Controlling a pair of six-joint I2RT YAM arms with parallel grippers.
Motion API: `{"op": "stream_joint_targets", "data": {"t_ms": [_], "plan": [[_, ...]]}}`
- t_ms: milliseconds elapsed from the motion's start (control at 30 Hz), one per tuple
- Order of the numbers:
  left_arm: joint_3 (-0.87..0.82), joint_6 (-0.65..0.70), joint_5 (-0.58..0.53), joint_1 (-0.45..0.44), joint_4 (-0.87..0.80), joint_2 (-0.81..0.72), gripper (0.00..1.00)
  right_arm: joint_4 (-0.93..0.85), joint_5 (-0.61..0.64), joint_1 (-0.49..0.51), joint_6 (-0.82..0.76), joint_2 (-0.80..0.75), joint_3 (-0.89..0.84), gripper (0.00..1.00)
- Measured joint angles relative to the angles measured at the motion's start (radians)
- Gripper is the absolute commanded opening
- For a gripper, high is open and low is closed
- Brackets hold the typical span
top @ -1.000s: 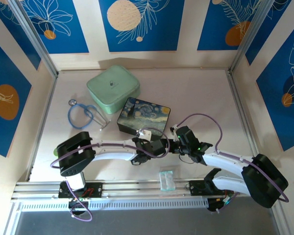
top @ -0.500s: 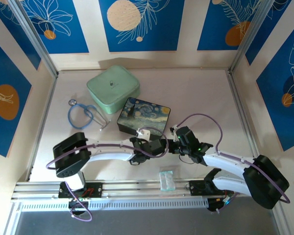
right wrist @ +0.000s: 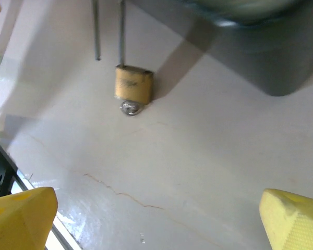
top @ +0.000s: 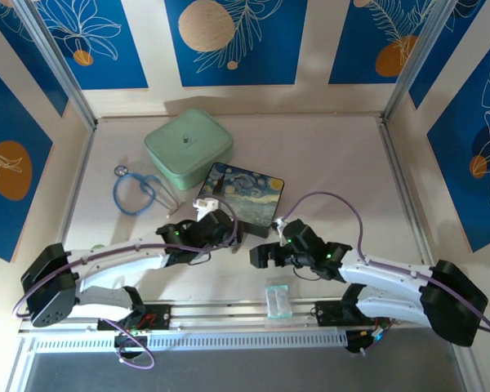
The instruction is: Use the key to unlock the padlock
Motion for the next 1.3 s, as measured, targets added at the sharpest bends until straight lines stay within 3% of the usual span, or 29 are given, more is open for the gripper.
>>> {"op": "stream_joint_targets", "data": {"t_ms": [233, 400, 600, 967, 1300], "plan": [[-0.078, -0.001, 0.096, 0.086, 0.087, -0.058, 0.99, -0.036, 0.072, 0.037, -0.003, 0.253, 0.219, 0.93], [-0.123, -0.001, 0.100, 0.113, 0.094, -0.136, 0.99, -0.082, 0.140, 0.068, 0.013, 0.393, 0.333, 0.89], [-0.175, 0.000, 0.095, 0.122, 0.092, -0.208, 0.99, -0.133, 0.224, 0.116, 0.033, 0.513, 0.423, 0.77], [-0.208, 0.000, 0.091, 0.123, 0.080, -0.216, 0.99, -0.147, 0.290, 0.124, 0.099, 0.592, 0.451, 0.64], [-0.208, 0.004, 0.087, 0.127, 0.079, -0.216, 0.99, -0.151, 0.344, 0.162, 0.121, 0.634, 0.519, 0.65]]}}
